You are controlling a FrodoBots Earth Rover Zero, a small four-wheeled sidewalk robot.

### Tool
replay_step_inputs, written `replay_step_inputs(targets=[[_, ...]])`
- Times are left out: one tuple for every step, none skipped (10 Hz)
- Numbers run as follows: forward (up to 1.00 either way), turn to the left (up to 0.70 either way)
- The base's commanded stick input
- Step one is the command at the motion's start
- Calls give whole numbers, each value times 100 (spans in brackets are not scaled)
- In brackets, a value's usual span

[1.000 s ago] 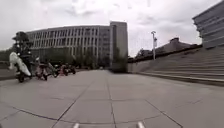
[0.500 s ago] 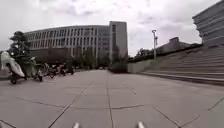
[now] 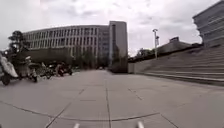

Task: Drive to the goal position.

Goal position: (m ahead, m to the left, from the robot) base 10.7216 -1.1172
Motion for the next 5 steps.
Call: replay_step_inputs(targets=[[70,0],[70,0],[70,0],[70,0],[70,0]])
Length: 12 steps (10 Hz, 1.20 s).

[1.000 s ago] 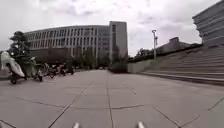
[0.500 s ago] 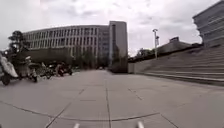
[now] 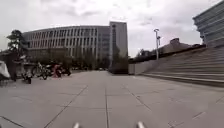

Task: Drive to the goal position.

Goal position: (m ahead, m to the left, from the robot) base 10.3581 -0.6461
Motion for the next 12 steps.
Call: replay_step_inputs(targets=[[70,-1],[70,-4],[70,-7],[70,-9],[70,-12],[70,-11],[70,0],[70,0],[70,0],[70,0],[70,0],[70,0]])
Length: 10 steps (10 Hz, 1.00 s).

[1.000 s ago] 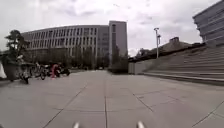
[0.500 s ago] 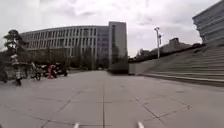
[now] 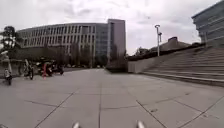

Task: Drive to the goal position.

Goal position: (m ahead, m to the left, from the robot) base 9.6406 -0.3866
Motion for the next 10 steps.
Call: replay_step_inputs(targets=[[70,0],[70,0],[70,0],[70,0],[70,0],[70,1],[70,1],[70,5],[70,10],[70,5]])
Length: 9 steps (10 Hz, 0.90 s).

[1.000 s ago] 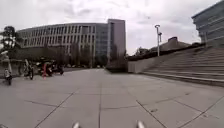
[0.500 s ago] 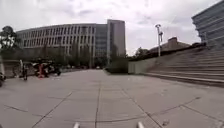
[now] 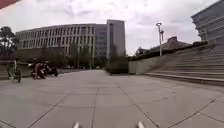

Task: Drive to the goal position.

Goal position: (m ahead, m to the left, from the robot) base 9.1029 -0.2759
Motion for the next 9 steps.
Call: replay_step_inputs(targets=[[70,2],[70,1],[70,1],[70,1],[70,1],[70,1],[70,1],[70,1],[70,1]])
